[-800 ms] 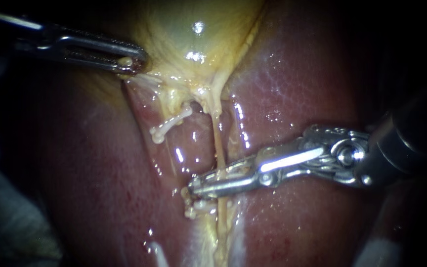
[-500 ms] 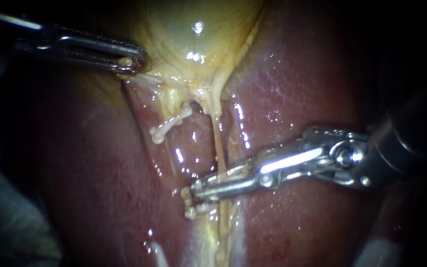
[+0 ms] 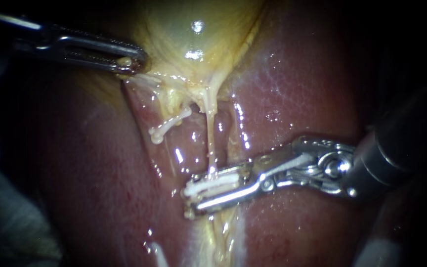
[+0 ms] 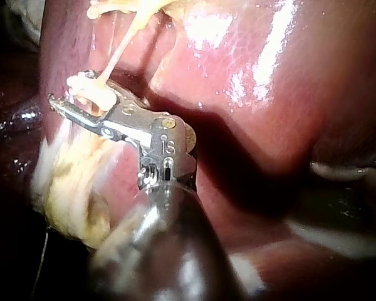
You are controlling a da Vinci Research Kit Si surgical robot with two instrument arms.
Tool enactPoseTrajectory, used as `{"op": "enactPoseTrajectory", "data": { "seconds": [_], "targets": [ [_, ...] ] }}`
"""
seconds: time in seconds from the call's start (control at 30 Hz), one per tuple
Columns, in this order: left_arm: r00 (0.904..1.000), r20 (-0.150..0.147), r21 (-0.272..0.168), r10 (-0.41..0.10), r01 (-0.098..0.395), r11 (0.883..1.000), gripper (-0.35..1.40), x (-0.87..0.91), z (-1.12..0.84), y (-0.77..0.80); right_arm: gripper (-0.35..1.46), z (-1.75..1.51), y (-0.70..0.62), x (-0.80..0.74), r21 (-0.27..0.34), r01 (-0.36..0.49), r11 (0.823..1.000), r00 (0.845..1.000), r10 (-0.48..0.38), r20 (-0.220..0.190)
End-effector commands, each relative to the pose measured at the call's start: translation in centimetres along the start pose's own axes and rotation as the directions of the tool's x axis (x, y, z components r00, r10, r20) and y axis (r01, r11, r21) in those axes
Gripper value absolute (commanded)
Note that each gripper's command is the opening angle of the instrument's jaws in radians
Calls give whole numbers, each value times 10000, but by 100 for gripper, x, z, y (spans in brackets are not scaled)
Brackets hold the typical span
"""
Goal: Going back second clip right tube
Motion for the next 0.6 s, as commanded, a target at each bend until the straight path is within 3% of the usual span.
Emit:
{"op": "enactPoseTrajectory", "data": {
  "seconds": [0.03, 0.37, 0.6],
  "targets": [
    [10000, -3, 3, -5, 5, 10000, -35, 0, 0, 0, 45, -1, 2, -2, -20, 18, 10000, 10000, -18, 6],
    [10000, -4, 5, -4, 4, 10000, -35, 0, 0, 0, 45, 6, 19, -12, -313, 201, 9993, 9997, -206, -156],
    [10000, -5, 6, -3, 3, 10000, -35, -1, 0, 0, 46, 1, 34, -11, -1505, 775, 9856, 9916, -919, -909]
  ]
}}
